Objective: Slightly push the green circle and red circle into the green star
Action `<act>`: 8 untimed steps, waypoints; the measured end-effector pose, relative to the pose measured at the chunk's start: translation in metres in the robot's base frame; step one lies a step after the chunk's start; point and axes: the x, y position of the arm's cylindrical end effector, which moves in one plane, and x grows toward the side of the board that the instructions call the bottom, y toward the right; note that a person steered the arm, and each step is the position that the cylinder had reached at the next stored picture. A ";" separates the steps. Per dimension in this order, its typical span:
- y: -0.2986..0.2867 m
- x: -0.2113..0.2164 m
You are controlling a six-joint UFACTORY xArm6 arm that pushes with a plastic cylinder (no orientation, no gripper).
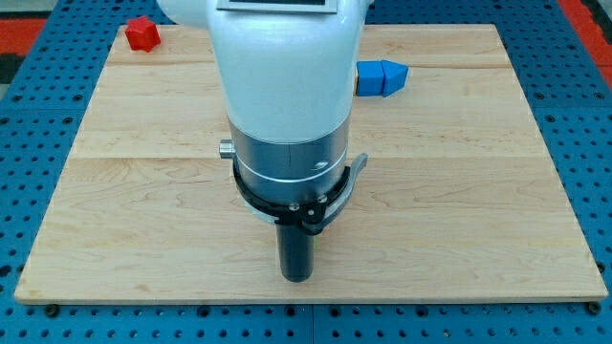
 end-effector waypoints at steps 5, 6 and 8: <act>-0.007 -0.009; -0.007 -0.018; -0.007 -0.032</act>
